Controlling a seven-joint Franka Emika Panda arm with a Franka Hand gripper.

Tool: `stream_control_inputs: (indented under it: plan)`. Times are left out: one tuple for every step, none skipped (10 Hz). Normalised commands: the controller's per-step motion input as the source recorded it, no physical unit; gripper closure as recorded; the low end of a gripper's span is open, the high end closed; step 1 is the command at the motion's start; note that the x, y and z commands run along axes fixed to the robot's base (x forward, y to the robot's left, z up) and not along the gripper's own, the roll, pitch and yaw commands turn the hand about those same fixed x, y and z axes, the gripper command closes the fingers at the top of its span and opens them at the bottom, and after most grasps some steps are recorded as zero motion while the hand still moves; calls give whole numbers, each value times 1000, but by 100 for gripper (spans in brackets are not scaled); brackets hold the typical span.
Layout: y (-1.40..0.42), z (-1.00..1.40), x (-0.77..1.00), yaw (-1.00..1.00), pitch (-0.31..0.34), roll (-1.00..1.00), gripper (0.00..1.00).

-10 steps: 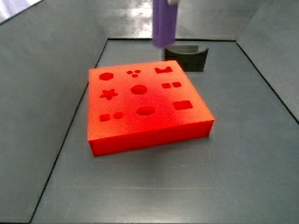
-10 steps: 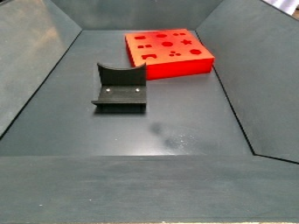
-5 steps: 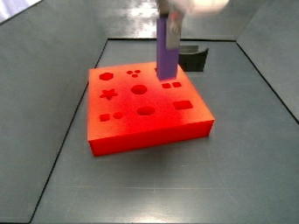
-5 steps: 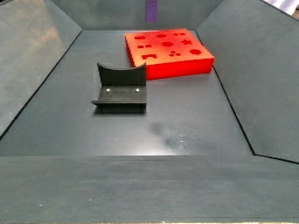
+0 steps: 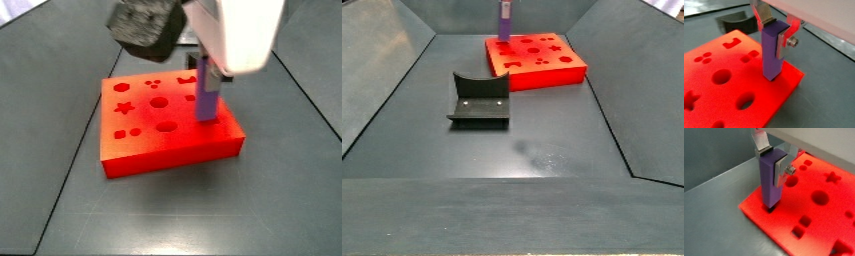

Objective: Pick up the rectangle object. Move up. Move to above the board. Insert the rectangle object.
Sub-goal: Insert the rectangle object.

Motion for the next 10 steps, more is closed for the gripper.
stream_control_inputs:
  plan:
    - [0,-186,166,-303,20,14,100]
    - [0,-220,111,-217,19,41,100]
    - [11,-240,0,-100,0,26,100]
    - [0,-280,-86,71,0,56,100]
    - [0,-337,-11,311,0,124,100]
    - [-43,-380,0,449,-3,153,100]
    - [-91,-469,-80,551,-34,181,100]
    - [-120,-443,-83,643,-43,204,100]
    - [-171,-491,-57,600,-37,176,100]
    - [-229,-746,0,263,0,180,100]
